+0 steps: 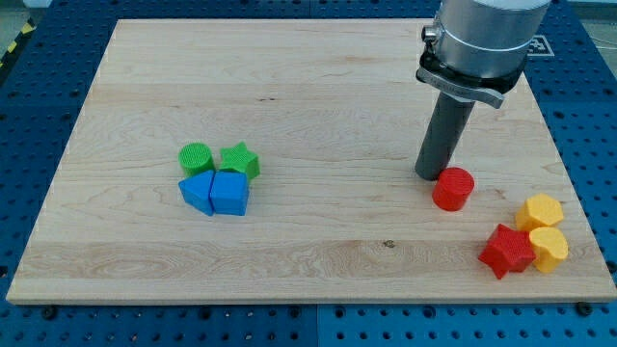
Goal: Place the red circle to the left of the yellow hexagon
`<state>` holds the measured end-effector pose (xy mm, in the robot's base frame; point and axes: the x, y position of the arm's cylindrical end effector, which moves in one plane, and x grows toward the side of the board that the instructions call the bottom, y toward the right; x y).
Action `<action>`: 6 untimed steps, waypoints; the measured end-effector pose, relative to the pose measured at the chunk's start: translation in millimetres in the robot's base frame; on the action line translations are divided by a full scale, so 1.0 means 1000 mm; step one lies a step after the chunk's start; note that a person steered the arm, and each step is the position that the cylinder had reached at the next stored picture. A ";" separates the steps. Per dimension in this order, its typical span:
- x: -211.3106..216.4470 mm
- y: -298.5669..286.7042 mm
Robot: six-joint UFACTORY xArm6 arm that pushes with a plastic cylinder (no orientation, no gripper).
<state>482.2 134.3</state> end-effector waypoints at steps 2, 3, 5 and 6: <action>-0.001 -0.029; 0.011 -0.021; 0.015 -0.008; 0.018 0.005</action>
<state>499.7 139.2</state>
